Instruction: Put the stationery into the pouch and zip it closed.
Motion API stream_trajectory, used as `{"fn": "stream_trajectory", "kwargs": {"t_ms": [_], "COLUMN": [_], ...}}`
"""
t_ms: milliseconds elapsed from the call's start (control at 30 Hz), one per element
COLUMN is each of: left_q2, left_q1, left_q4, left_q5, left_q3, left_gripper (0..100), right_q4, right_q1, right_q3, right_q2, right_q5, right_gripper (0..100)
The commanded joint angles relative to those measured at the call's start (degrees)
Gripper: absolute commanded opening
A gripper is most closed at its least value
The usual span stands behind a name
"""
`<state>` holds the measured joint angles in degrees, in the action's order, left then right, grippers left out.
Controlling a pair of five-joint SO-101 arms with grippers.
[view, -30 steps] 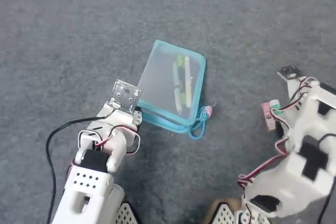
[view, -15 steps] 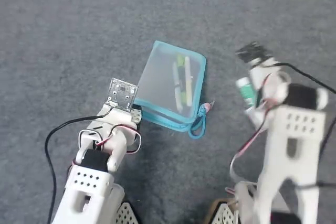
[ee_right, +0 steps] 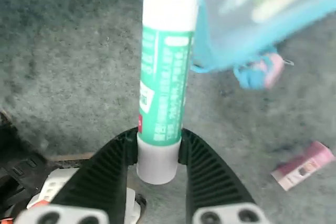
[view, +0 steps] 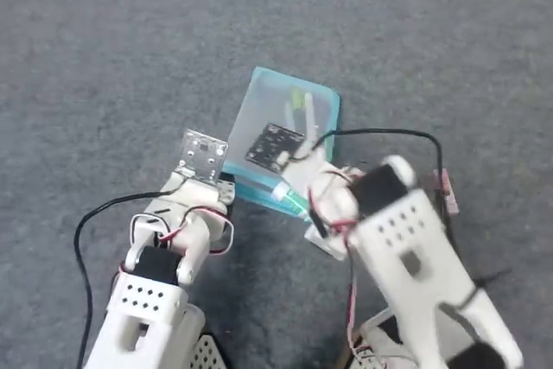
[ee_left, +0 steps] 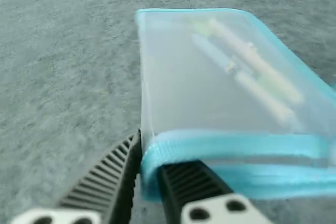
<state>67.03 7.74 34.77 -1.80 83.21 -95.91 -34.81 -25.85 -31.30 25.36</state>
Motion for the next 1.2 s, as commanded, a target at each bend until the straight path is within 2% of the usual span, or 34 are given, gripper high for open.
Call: {"fn": "stream_trajectory", "kwargs": {"t_ms": [0, 267, 367, 467, 567, 733, 833, 933, 1033, 1100, 1167], "left_q2": [-0.4, -0.3, -0.2, -0.1, -0.1, -0.4, -0.4, -0.1, -0.1, -0.1, -0.3], "left_q1": [4.2, 4.9, 4.9, 4.6, 4.5, 4.5, 4.4, 4.4, 4.4, 4.5, 4.5], "left_q4": [-2.2, -2.2, -2.2, -2.3, -2.3, -4.1, -4.0, -4.0, -4.0, -4.0, -4.0], "left_q5": [0.9, 0.9, 0.9, 0.7, 0.8, 0.9, 0.9, 0.9, 0.9, 0.9, 0.9], "left_q3": [-0.9, -0.9, -0.9, -0.9, -1.0, -1.0, -0.9, -0.1, 0.0, 0.0, 0.0], "left_gripper": [1, 1, 1, 1, 1, 1, 1, 1, 1, 1, 1], "right_q4": [4.3, 5.1, 4.4, 0.9, -1.3, 0.3, 0.8, 2.1, 10.1, 16.0, 19.9], "right_q1": [-0.4, -0.1, -0.1, -0.3, -0.3, 2.8, 16.2, 37.5, 56.5, 64.8, 69.9], "right_q3": [0.6, 9.5, 13.2, 15.1, 13.6, 2.1, -3.7, -3.9, -3.7, -4.5, -5.6], "right_q2": [7.7, 19.2, 22.8, 23.3, 18.7, 5.1, -0.7, -2.1, -2.0, -1.3, 1.2], "right_q5": [-2.6, -10.5, -11.0, -9.9, -5.6, -0.2, 2.9, 11.9, 21.3, 27.2, 31.6], "right_gripper": [0.6, 0.6, 0.6, 0.6, 0.6, 0.6, 0.6, 0.6, 0.6, 0.6, 0.6]}}
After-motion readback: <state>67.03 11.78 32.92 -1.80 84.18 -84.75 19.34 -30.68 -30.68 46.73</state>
